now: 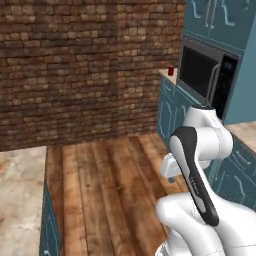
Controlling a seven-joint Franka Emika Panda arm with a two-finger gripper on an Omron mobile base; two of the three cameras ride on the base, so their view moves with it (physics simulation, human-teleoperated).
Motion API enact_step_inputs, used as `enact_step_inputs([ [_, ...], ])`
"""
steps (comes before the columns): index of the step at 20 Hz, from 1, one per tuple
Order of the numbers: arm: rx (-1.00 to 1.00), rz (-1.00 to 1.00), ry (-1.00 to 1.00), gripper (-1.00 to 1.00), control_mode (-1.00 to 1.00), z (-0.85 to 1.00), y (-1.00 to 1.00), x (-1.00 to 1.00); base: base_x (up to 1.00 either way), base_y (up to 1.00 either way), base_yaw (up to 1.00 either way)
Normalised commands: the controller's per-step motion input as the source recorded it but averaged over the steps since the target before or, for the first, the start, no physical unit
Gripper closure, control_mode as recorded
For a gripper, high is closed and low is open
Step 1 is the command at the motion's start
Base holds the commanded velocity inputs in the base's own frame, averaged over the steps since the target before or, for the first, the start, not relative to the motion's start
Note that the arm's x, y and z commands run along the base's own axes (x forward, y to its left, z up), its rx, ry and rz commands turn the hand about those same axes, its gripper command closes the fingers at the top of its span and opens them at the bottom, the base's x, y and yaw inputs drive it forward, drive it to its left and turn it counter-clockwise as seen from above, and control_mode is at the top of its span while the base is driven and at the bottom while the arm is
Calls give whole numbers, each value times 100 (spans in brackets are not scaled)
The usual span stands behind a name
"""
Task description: Four empty soda cans are scattered around the kitchen. Gather all the cans and cluster them next to the stove for recycling.
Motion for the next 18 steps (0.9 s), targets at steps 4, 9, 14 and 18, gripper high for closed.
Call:
enact_step_inputs([
  [4, 0, 0, 0, -100, 100, 0, 0, 0, 100, 14, -12],
  [9, 0, 0, 0, -100, 100, 0, 0, 0, 100, 3, -22],
  [14, 0, 0, 0, -100, 100, 0, 0, 0, 100, 0, -39],
  [18, 0, 0, 0, -100, 100, 0, 0, 0, 100, 18, -44],
])
